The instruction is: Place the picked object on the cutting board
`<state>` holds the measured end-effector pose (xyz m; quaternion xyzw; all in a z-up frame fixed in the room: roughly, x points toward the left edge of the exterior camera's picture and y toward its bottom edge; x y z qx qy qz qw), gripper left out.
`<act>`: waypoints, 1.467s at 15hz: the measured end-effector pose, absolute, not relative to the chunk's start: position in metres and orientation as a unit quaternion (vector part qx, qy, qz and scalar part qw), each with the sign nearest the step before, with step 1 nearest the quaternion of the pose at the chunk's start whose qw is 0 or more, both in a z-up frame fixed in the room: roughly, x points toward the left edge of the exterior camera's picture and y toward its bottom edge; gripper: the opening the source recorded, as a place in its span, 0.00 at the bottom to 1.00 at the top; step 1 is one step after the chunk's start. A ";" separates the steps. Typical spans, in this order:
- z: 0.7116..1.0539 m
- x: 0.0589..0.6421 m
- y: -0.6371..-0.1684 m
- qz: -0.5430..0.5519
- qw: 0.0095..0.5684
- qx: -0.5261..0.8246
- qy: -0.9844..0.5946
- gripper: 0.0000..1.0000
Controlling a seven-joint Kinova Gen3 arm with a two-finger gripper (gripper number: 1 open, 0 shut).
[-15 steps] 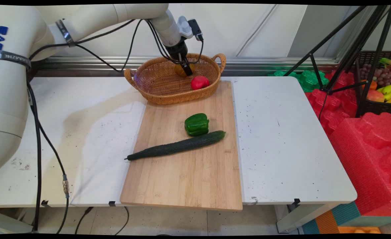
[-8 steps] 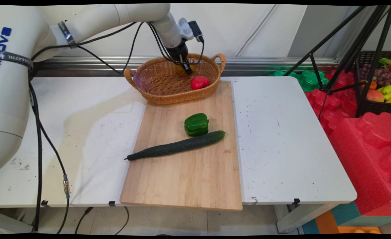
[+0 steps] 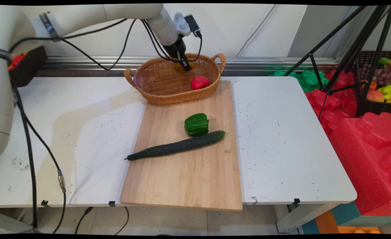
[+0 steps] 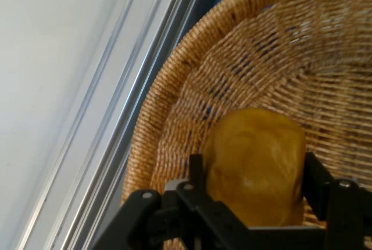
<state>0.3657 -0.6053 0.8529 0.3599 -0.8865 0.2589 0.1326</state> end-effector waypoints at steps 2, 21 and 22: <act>0.864 0.365 -0.593 0.265 0.141 0.362 -0.882 0.00; 0.939 0.357 -0.364 0.219 0.236 0.330 -0.887 0.00; 0.938 0.357 -0.356 0.215 0.237 0.327 -0.889 0.00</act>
